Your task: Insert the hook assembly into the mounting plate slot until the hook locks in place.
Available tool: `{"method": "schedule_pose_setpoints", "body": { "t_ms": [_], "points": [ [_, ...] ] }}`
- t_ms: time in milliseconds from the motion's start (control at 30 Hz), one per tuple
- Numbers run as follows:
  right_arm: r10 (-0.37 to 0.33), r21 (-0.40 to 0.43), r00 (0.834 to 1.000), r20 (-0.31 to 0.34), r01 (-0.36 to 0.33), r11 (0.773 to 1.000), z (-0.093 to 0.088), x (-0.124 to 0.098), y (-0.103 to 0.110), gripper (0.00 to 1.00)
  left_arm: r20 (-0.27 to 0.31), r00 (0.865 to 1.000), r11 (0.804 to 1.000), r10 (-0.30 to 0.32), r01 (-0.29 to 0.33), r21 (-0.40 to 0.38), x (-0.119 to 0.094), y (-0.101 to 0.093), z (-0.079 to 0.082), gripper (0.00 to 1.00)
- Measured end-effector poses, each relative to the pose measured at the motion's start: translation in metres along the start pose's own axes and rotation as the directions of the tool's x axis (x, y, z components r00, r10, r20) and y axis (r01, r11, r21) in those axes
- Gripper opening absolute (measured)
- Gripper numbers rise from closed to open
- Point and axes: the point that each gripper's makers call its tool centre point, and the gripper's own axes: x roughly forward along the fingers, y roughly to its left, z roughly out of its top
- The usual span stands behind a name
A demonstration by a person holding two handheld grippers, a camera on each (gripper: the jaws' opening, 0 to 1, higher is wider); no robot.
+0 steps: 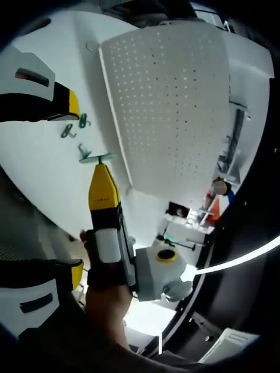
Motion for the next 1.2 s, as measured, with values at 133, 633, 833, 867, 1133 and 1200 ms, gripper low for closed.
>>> {"method": "schedule_pose_setpoints", "body": {
  "t_ms": [133,633,833,867,1133,1200],
  "points": [
    [-0.025,-0.023,0.999,0.044,0.026,0.999,0.009,-0.001,-0.004,0.00,0.014,1.000,1.000,0.012,-0.012,-0.015,-0.004,0.003,0.003,1.00],
    [-0.203,-0.172,0.958,0.200,0.239,0.956,0.054,-0.003,-0.037,0.00,0.050,0.996,0.996,0.069,-0.066,-0.060,-0.010,0.019,0.012,0.99],
    [-0.254,-0.177,0.933,0.254,0.303,0.936,0.075,-0.002,-0.059,0.00,0.040,0.995,0.993,0.087,-0.083,-0.083,-0.011,0.027,0.006,0.98],
    [-0.261,-0.180,0.930,0.258,0.312,0.933,0.078,-0.002,-0.063,0.00,0.043,0.995,0.993,0.091,-0.087,-0.081,-0.012,0.028,0.007,0.98],
    [-0.331,-0.219,0.885,0.327,0.412,0.885,0.116,-0.006,-0.094,0.00,0.045,0.994,0.991,0.104,-0.100,-0.088,-0.013,0.036,0.007,0.97],
    [-0.345,-0.230,0.873,0.344,0.434,0.871,0.125,-0.008,-0.100,0.00,0.040,0.994,0.991,0.104,-0.100,-0.090,-0.013,0.036,0.005,0.97]
  ]
}}
